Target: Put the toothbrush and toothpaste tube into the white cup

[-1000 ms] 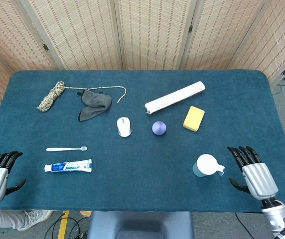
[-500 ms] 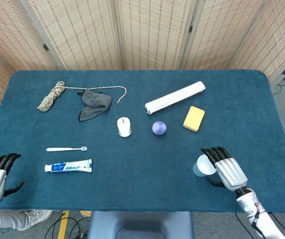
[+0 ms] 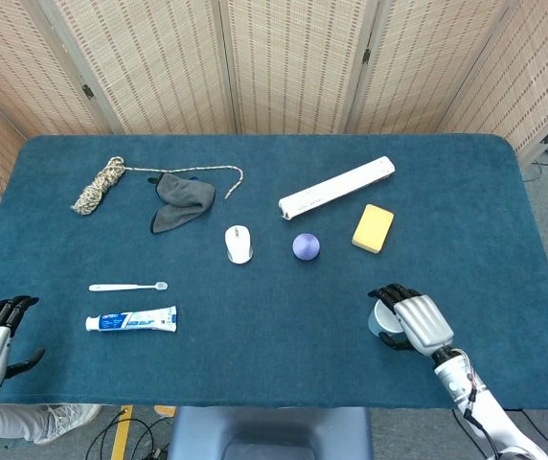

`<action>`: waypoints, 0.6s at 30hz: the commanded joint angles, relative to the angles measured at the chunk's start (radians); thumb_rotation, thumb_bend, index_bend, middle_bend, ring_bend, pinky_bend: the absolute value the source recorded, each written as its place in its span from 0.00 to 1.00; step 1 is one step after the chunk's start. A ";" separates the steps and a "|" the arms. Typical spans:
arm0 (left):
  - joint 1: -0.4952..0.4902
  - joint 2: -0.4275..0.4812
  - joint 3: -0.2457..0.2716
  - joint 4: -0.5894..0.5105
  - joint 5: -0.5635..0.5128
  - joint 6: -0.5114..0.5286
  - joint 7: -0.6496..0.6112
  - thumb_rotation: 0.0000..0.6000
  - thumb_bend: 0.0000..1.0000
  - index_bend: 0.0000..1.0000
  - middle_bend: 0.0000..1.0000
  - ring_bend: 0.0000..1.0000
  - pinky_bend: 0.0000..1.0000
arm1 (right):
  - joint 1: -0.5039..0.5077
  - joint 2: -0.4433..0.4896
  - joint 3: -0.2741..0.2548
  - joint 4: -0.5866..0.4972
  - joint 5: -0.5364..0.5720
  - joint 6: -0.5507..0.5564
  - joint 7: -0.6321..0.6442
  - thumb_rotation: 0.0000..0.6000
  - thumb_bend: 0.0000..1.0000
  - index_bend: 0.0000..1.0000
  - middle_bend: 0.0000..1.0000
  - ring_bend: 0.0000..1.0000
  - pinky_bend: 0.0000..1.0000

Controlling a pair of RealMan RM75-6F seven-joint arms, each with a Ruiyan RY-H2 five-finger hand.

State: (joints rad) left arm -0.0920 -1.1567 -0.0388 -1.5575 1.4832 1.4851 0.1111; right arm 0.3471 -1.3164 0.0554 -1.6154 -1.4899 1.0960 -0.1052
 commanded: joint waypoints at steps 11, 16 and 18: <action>-0.001 0.015 -0.003 -0.009 0.002 0.001 -0.001 1.00 0.24 0.23 0.23 0.21 0.21 | 0.121 0.020 0.076 -0.083 -0.024 -0.054 0.068 1.00 0.28 0.34 0.36 0.27 0.44; 0.000 0.020 -0.002 -0.011 0.005 0.003 -0.005 1.00 0.23 0.23 0.23 0.21 0.21 | 0.224 0.000 0.150 -0.106 0.023 -0.133 0.014 1.00 0.28 0.34 0.36 0.27 0.44; 0.002 0.022 0.000 -0.012 0.005 0.004 -0.005 1.00 0.24 0.23 0.23 0.21 0.21 | 0.271 -0.019 0.178 -0.106 0.050 -0.168 -0.016 1.00 0.28 0.34 0.36 0.27 0.44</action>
State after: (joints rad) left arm -0.0898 -1.1349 -0.0391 -1.5694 1.4879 1.4890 0.1061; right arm 0.5735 -1.3157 0.1998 -1.7143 -1.4701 0.9659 -0.0882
